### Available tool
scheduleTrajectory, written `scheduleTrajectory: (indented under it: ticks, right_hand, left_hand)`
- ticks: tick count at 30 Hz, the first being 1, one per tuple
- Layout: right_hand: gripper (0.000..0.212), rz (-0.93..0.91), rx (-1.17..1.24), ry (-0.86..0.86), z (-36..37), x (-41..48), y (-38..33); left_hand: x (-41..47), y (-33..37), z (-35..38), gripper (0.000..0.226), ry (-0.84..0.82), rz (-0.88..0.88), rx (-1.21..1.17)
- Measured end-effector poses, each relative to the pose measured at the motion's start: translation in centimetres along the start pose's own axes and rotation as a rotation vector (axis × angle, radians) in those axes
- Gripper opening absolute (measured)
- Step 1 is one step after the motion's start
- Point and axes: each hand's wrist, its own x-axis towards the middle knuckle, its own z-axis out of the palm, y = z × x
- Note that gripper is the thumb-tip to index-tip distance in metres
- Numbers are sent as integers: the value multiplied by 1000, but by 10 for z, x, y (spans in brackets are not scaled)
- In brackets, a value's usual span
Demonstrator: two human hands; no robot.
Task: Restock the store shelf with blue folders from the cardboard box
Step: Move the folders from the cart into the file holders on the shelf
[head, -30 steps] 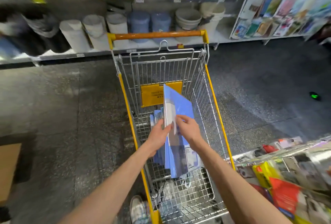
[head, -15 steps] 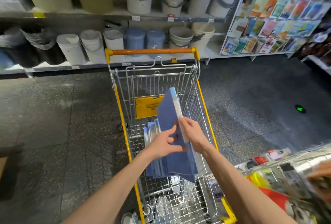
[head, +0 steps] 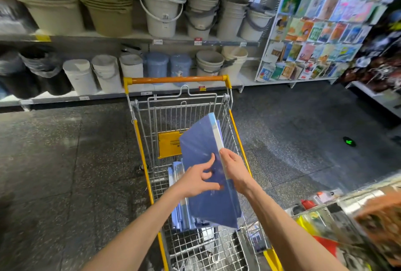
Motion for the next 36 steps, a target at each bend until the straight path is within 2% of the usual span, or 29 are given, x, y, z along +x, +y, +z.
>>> scheduleTrajectory:
  ticks: [3,6,7,10,13,15,17,19,21,23,25,28,32,36]
  right_hand:
    - [26,-23,12,-2,0,-5,-7]
    - [43,-85,-53,13,0,-9,-14]
    - [44,-114,-93,38,0,-11,-16]
    - [37,-165,-155,133,-9,-19,-19]
    - [43,-202,-214,216,-22,-29,-19]
    - [42,-193,-202,259,-30,-35,-22]
    - [40,-203,-201,315,-39,-44,-32]
    - [39,-219,-139,346,-50,-54,-45]
    - [40,-222,-34,342,-58,-63,-60]
    - [45,-231,68,351,-70,-78,-79]
    - [52,-222,139,356,-83,-94,-99]
    - [44,-216,288,318,-104,-123,-126]
    - [39,-298,455,289,-128,-168,-159]
    - [35,-391,385,359,-152,-215,-172]
  left_hand:
    - [-1,3,-2,109,10,36,-13]
    - [-8,12,-2,73,26,94,29]
    - [-10,15,-2,69,25,110,44]
    - [-13,24,-2,80,-14,189,132]
    - [-18,33,-3,87,-45,228,104]
    - [-19,39,-4,66,88,220,-13]
    - [-23,50,-12,47,392,206,-123]
    - [-27,60,-21,52,631,182,-139]
    - [-29,70,-33,70,702,100,-139]
    - [-32,81,-43,87,718,14,-172]
    - [-34,93,-53,93,702,-46,-257]
    - [-47,123,-59,68,634,-16,-372]
    - [-75,178,-46,67,579,139,-469]
    - [-111,220,-14,42,582,309,-563]
